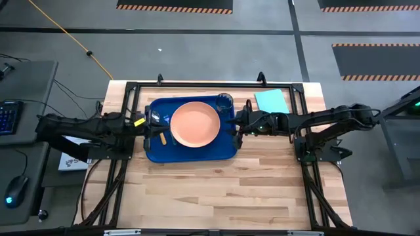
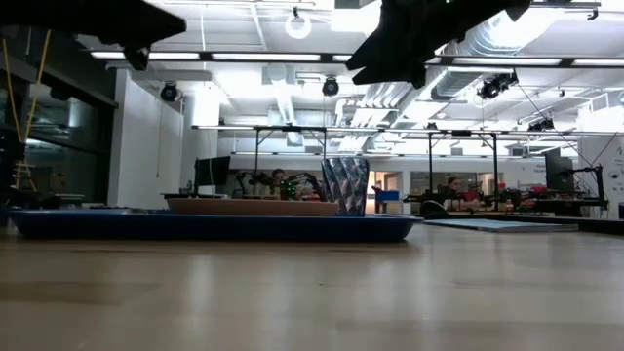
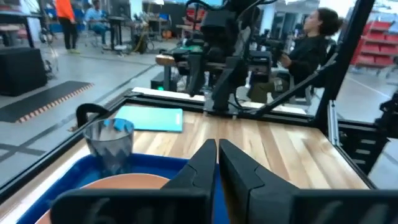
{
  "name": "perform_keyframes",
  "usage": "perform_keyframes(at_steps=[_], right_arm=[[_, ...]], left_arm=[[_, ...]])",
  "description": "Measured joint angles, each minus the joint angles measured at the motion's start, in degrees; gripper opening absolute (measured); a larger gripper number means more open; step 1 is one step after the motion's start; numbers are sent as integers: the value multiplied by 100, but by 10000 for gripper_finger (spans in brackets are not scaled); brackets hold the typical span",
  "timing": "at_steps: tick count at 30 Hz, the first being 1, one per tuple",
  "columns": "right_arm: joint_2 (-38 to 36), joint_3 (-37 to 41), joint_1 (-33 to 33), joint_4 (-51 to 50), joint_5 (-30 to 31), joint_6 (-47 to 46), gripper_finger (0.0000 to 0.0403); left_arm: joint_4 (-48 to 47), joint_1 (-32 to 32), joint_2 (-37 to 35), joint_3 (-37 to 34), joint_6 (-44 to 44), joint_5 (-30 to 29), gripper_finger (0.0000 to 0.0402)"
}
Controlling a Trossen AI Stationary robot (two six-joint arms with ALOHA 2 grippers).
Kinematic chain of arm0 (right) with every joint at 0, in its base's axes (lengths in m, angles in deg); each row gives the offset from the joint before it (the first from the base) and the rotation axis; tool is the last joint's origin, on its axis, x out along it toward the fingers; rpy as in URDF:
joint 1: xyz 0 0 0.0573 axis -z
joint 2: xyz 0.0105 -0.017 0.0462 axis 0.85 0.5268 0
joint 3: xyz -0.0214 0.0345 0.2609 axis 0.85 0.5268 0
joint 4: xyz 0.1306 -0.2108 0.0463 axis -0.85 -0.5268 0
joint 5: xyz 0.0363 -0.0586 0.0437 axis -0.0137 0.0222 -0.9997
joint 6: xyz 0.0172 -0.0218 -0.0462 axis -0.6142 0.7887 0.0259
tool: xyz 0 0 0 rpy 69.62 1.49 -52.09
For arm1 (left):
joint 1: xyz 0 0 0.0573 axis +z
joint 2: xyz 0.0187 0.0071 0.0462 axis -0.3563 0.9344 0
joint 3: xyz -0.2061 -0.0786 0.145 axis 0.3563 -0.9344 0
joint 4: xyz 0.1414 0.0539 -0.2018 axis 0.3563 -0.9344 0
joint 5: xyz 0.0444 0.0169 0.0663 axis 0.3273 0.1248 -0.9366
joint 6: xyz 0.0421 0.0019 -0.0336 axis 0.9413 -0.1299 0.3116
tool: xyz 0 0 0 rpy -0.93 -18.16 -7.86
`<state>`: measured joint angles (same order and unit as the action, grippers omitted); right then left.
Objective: Pick and place plate/cup/fork/spoon on tray
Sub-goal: Return to Home Position
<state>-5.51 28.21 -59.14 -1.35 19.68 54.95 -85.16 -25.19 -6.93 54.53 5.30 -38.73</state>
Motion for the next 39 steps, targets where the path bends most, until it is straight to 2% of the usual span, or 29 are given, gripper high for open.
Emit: perform_keyframes(at_steps=[6,10,14,18,19,24,30,32,35,39], right_arm=[[-425,0,-26,-464,46,148,174],[-851,0,-26,-973,444,105,160],[-1303,0,-26,-1777,846,-194,104],[-1671,0,-39,-2361,848,-436,20],[-1756,0,-64,-2461,848,-476,10],[-2101,0,-283,-2879,900,-621,24],[-2377,0,-593,-3492,1369,-875,3],[-2566,181,-675,-3471,1531,-953,4],[-3127,911,-706,-2976,1498,-1080,1],[-4231,1997,-464,-2257,966,-1002,0]], left_arm=[[603,7,-692,-999,-83,-22,1],[797,17,-1036,-1477,-186,-42,1],[690,17,-1320,-1664,-306,-152,0],[869,17,-1540,-1871,-323,-140,0],[928,16,-1596,-1960,-361,-117,0],[532,15,-1739,-2032,-466,-238,0],[711,15,-1880,-2026,-248,-19,0],[708,15,-1881,-2026,-172,32,0],[675,15,-1879,-2026,-13,29,0],[662,15,-1875,-2026,99,-8,0]])
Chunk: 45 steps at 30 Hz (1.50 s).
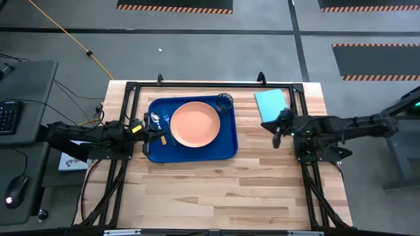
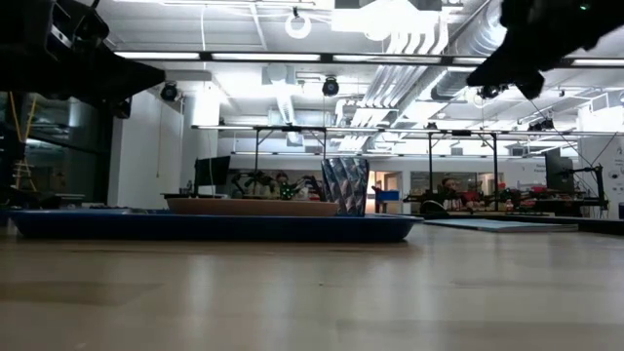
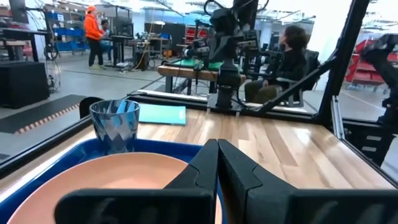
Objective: Pick and place plate/cup/fork/spoon on tray
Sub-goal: Return to Home Position
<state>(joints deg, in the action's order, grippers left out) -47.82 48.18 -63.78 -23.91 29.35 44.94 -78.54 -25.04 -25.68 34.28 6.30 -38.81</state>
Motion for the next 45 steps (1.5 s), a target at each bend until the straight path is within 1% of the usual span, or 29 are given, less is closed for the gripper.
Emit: perform_keyframes(at_steps=[3,8,11,13,15,18,21,24,28,40,45], right_arm=[[-967,351,373,128,-434,182,0],[-2428,764,785,262,-740,511,0],[-3004,1316,819,732,-1079,551,0],[-3220,1815,818,1263,-1373,528,0],[-3279,2298,818,1931,-1648,546,0],[-3253,2866,818,2895,-1921,812,0],[-3223,2922,780,2679,-1889,957,0],[-3185,2923,660,2426,-1721,1076,0],[-3139,2923,591,2431,-1604,1303,0],[-3139,2923,593,2436,-1605,1272,0],[-3168,2925,586,2436,-1615,1288,0]], left_arm=[[-35,2,0,0,1,-9,0],[-43,2,4,0,3,-9,0],[-45,2,5,0,3,-9,0],[-46,0,7,0,3,-8,0],[-47,1,7,0,3,-7,0],[-49,1,7,0,3,-7,0],[-52,1,7,0,3,-7,0],[-52,2,7,0,3,-9,0],[-57,0,7,2,3,-7,0],[-75,0,4,2,3,-7,0],[-264,-156,-407,4,2,-9,0]])
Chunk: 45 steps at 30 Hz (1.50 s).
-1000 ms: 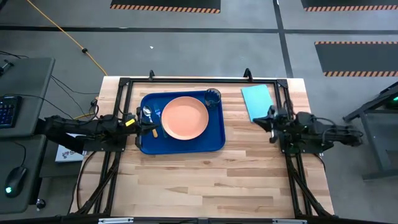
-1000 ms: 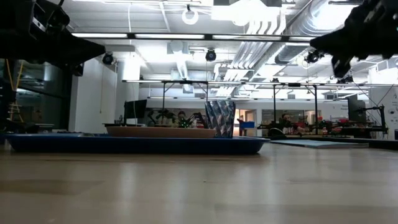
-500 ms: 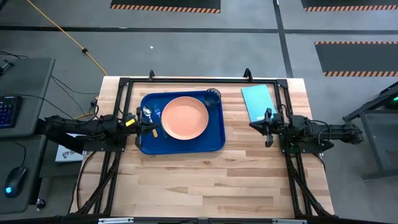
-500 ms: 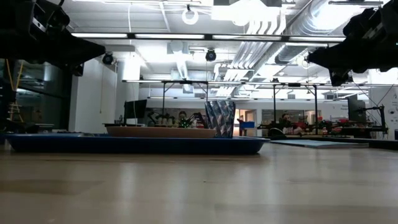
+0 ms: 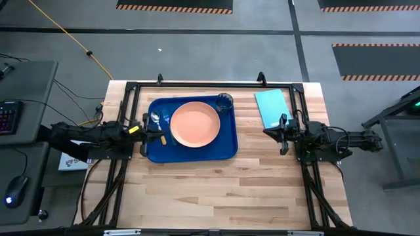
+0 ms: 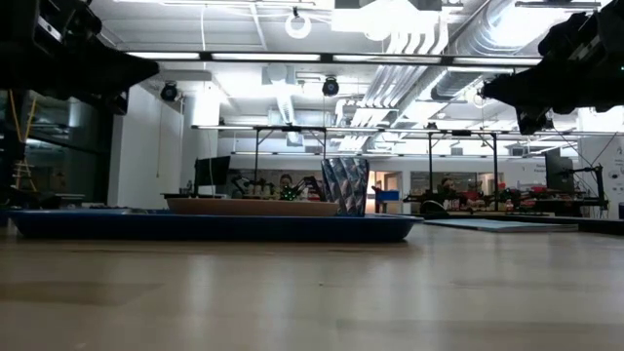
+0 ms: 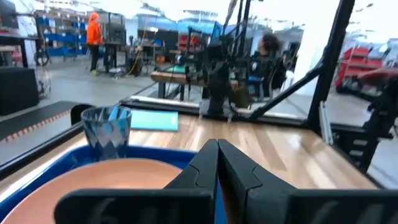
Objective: Pick and place plate/cup/fork/spoon on tray
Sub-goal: Return to Home Position
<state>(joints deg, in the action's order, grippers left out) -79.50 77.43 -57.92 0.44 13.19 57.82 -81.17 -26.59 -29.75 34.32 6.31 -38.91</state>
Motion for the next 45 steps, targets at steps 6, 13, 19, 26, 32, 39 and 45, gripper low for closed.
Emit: perform_keyframes(at_steps=[6,13,19,26,32,39,45], right_arm=[[-159,2,-2,10,-2,5,0],[-159,2,5,4,-9,2,0],[-163,2,5,4,-13,1,0],[-156,3,-17,4,-15,-2,0],[-116,4,-17,2,-17,-28,0],[-116,4,-15,2,-17,-29,0],[-113,6,-15,2,-17,-29,0]], left_arm=[[86,-48,-333,0,3,-17,0],[-182,-146,-342,7,4,-24,0],[-367,-148,-339,0,2,-24,0],[-373,-146,-336,0,2,-24,0],[-369,-146,-299,0,2,-24,0],[-378,-146,-299,0,2,-24,0],[-382,-146,-299,0,2,-24,0]])
